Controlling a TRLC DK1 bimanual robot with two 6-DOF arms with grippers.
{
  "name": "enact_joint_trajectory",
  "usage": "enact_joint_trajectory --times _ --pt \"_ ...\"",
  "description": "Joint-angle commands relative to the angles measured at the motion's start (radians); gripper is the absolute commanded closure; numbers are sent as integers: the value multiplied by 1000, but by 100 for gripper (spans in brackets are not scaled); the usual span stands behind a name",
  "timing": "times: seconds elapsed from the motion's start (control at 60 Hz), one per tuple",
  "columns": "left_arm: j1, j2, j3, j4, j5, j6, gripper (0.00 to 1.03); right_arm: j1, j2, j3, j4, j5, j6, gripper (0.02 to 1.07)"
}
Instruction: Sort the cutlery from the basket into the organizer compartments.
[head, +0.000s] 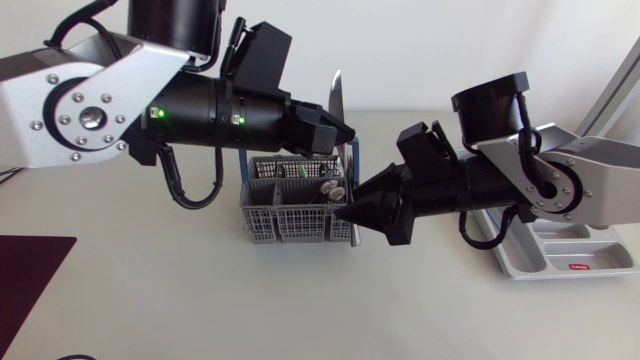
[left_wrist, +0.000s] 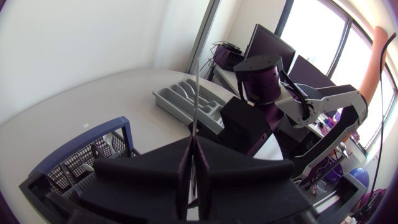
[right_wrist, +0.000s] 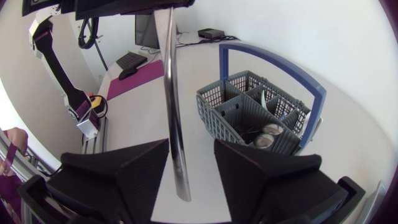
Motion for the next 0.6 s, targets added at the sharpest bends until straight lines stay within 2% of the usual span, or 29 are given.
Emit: enact_joint_trajectory --times 0.0,0.017,0.167,0.233,0.317,0.367,0.45,0.5,0.583 --pt "3 8 41 8 16 -27 100 11 10 16 7 2 28 94" --pt "3 8 41 8 16 -27 100 11 10 16 6 2 28 97" --pt "8 3 39 19 14 -27 100 22 -1 5 -9 4 28 101" --pt "19 2 42 23 14 -27 94 25 -13 -7 -14 8 26 101" --pt "29 0 44 25 14 -27 81 28 -24 -15 -32 20 24 101" --pt "35 0 55 25 10 -27 65 31 -30 -22 -43 36 20 101" --pt "52 -7 72 22 -9 -26 46 31 -39 -33 -66 51 9 101" --pt "63 -15 84 22 -27 -23 38 28 -48 -42 -80 65 -2 101" --pt "89 -30 101 22 -61 -16 32 8 -73 -64 -103 83 -20 101"
